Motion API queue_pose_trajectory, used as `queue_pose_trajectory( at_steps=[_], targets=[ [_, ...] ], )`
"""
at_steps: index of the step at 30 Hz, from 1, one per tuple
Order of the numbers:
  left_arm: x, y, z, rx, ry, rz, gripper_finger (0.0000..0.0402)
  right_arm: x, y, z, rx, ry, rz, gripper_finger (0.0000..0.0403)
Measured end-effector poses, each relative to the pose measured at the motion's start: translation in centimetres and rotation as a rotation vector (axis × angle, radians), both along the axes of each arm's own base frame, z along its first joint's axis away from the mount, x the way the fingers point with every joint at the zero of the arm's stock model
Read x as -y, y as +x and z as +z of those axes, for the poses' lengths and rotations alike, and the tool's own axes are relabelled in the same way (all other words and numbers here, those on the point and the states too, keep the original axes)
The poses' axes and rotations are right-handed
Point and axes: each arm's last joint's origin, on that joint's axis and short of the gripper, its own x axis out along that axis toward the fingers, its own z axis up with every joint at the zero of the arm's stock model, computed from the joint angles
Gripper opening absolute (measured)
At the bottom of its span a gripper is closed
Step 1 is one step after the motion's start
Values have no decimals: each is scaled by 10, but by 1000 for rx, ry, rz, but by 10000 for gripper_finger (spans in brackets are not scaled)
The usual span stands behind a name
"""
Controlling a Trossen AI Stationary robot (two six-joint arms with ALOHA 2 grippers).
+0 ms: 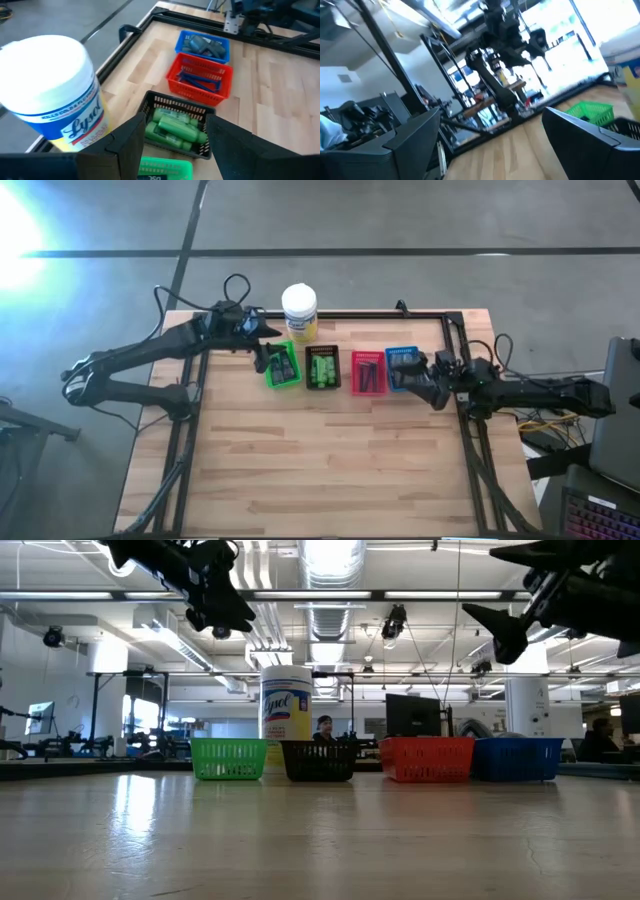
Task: Pick & Place Travel size toiletries
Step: Return to Home Position
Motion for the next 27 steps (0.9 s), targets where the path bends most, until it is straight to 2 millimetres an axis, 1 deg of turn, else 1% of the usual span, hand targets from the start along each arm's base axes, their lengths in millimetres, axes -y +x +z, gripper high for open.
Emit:
queue_pose_trajectory(
  at_steps=[2, 6, 11, 17, 23, 24, 27],
  targets=[
    [0, 0, 0, -3, 5, 11, 213, -1, -3, -5, 22, -22, -5, 342],
    [0, 0, 0, -3, 0, 16, 213, 0, -4, -7, -3, -70, -24, 329],
    [1, 0, 0, 15, -52, -2, 213, 1, -2, -17, -107, -16, -26, 313],
    [1, 0, -1, 14, -54, -5, 213, 2, -1, -29, -227, 15, -22, 295],
    [1, 1, -2, 12, -56, -8, 213, 2, -1, -36, -303, 36, -21, 280],
    [3, -1, -4, 12, -56, -11, 213, 2, -1, -37, -307, 37, -21, 278],
    [9, -13, -7, 25, -51, -13, 213, 2, -1, -38, -317, 40, -21, 272]
  ],
)
